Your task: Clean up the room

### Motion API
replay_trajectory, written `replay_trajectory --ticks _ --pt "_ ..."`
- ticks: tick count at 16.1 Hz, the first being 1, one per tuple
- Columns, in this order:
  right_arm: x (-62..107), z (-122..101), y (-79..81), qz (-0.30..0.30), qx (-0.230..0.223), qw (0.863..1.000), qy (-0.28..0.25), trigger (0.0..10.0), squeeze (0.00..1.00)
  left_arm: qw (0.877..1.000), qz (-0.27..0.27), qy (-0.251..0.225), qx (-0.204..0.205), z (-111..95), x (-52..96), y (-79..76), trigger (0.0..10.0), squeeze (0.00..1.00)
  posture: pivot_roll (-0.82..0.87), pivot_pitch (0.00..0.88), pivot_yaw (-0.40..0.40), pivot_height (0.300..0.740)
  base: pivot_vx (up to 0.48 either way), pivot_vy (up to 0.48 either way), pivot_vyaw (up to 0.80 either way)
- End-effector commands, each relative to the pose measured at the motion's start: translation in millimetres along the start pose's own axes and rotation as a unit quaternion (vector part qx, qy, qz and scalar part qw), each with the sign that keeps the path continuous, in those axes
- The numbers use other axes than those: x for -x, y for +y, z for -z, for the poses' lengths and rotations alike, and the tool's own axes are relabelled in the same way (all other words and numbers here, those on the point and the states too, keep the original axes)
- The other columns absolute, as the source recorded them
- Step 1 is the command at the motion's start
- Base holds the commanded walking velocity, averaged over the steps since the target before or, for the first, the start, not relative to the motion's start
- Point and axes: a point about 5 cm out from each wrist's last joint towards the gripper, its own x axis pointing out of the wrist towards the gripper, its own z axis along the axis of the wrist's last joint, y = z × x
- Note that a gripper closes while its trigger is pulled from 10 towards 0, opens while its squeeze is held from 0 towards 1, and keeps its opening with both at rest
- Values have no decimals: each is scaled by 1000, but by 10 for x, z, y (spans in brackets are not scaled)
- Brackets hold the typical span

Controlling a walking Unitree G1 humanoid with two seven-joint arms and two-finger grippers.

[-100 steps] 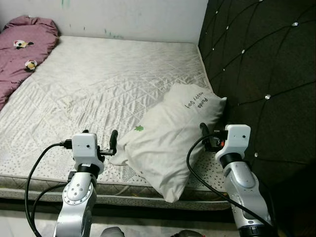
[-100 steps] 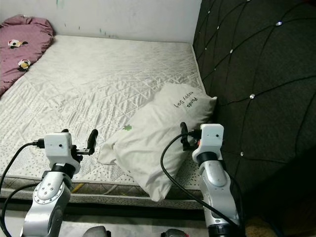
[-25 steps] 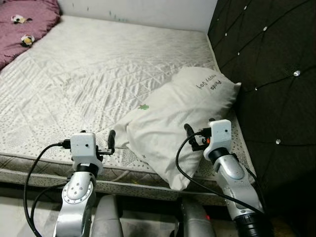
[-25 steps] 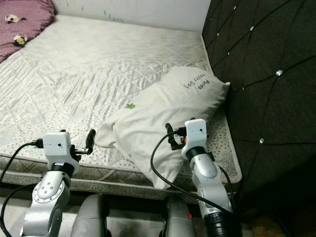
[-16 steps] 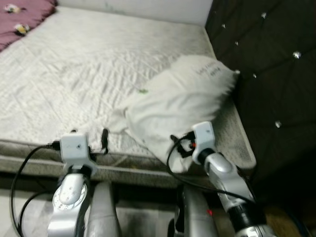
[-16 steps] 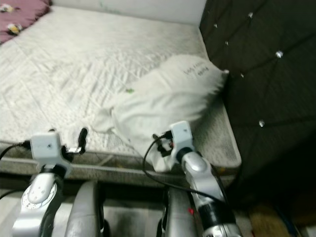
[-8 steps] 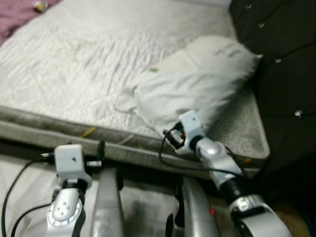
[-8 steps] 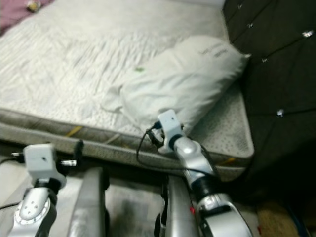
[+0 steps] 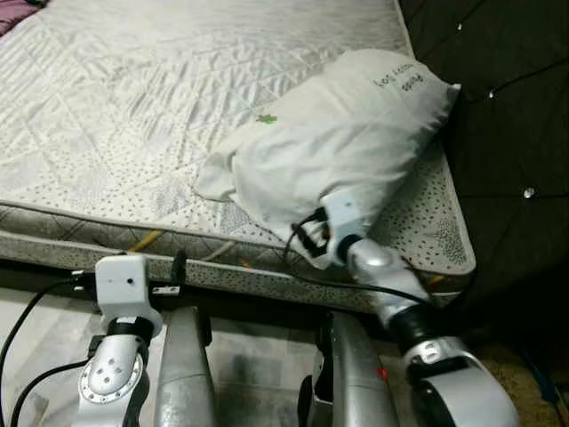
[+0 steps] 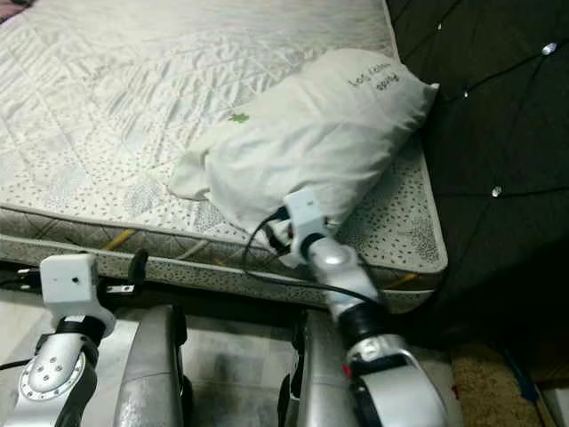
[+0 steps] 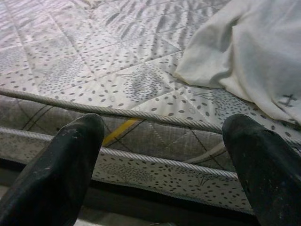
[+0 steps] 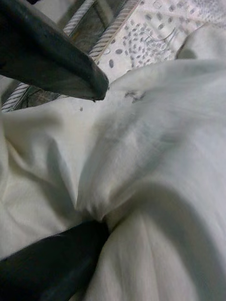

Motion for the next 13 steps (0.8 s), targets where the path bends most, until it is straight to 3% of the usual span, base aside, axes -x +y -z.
replay_trajectory --ticks 1,2,3,4,6,7,9,11,13 --pt "104 3 -178 12 -16 1000 -11 10000 0 1000 3 -2 1 -20 5 -4 10000 0 131 112 -95 560 0 0 0" --pt "135 12 -197 5 -23 1000 -16 10000 0 1000 3 -2 1 -18 1 -6 10000 0 126 109 -94 560 0 0 0" --pt "340 161 -252 -65 -52 996 -15 10000 0 1000 6 -3 5 -23 -29 -32 10000 0 118 102 -92 560 0 0 0" --pt "406 207 -245 -94 -60 994 -8 10000 0 1000 7 -3 5 -24 -33 -37 10000 0 118 102 -92 560 0 0 0" --pt "628 304 -217 -181 -66 981 12 10000 0 1000 10 -3 6 -21 -55 -41 10000 0 108 98 -83 560 0 0 0" --pt "670 321 -226 -193 -59 979 17 10000 0 1000 11 -3 6 -20 -60 -41 10000 0 105 96 -82 560 0 0 0" --pt "724 354 -298 -201 -40 978 37 10000 0 1000 14 -3 7 -18 -80 -50 10000 0 100 93 -79 560 0 0 0" --pt "670 301 -382 -174 -24 984 37 10000 0 1000 16 -3 7 -16 -99 -58 10000 0 101 86 -77 560 0 0 0" --pt "497 136 -447 -96 -10 995 16 10000 0 1000 16 -3 7 -14 -114 -62 10000 0 104 82 -78 560 0 0 0"
